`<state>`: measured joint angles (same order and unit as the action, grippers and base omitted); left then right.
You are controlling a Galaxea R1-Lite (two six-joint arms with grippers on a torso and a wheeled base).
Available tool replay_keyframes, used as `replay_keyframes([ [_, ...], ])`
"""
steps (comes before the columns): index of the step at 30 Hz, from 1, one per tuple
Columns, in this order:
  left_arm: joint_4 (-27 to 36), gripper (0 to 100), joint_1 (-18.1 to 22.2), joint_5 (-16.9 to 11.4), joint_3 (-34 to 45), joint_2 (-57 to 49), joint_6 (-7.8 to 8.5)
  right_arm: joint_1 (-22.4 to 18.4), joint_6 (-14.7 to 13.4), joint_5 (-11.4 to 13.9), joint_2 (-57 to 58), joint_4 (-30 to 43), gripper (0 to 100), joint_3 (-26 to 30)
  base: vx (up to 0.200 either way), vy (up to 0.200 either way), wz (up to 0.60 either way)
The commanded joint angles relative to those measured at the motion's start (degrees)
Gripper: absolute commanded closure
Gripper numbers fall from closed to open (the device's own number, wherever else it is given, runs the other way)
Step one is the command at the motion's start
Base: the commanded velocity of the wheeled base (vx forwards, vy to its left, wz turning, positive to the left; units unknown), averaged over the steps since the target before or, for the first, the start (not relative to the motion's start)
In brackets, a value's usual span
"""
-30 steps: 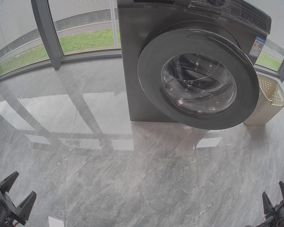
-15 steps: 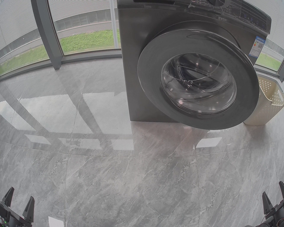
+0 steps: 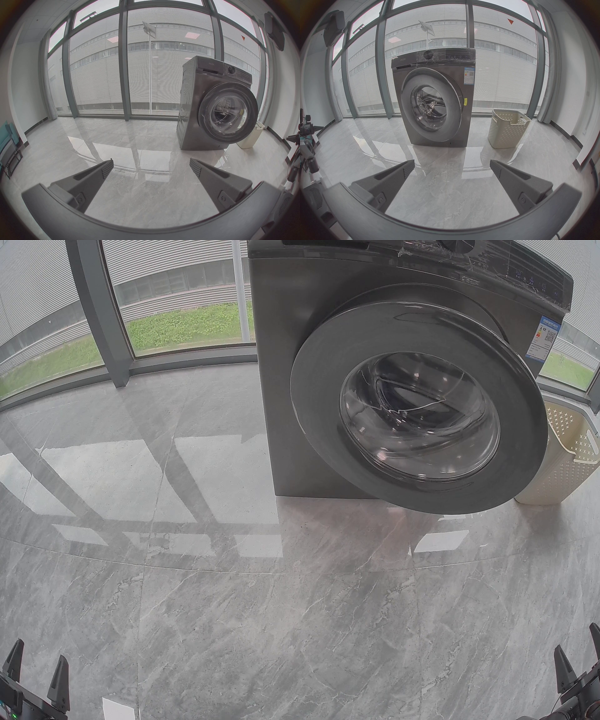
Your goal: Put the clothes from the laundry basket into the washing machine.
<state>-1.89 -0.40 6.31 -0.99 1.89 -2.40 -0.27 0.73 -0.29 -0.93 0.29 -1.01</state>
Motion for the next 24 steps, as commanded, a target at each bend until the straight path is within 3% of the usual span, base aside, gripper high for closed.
replay_keyframes([
  [1,0.7,0,0.1,-0.5,0.5,-1.5,-0.50,0.0,0.1,0.0,0.5,0.0,0,0.9,0.000,0.000,0.00],
  [4,0.9,0,0.1,-2.9,0.7,-1.5,-0.67,0.0,0.1,0.1,0.5,0.1,0,0.9,0.000,0.000,0.00],
  [9,1.0,0,1.5,-2.8,0.6,1.3,-0.76,0.0,-0.1,0.0,0.5,0.0,0,0.9,0.000,0.000,0.00],
  [14,0.4,0,0.3,-3.0,1.0,-1.8,-0.50,0.0,-0.5,-0.4,0.5,0.0,0,0.9,0.000,0.000,0.00],
  [16,0.6,0,0.4,-2.8,1.0,-1.5,0.12,-0.1,-0.4,-0.4,0.5,0.0,0,0.9,0.000,0.000,0.00],
  [20,1.7,0,0.4,-4.7,1.0,-1.6,3.02,0.0,-0.5,-0.4,0.5,0.0,0,0.9,0.000,0.000,0.00],
  [24,1.8,0,0.4,-4.6,1.0,-1.3,1.43,0.1,-0.6,-0.2,0.6,0.1,0,0.9,0.000,0.000,0.00],
])
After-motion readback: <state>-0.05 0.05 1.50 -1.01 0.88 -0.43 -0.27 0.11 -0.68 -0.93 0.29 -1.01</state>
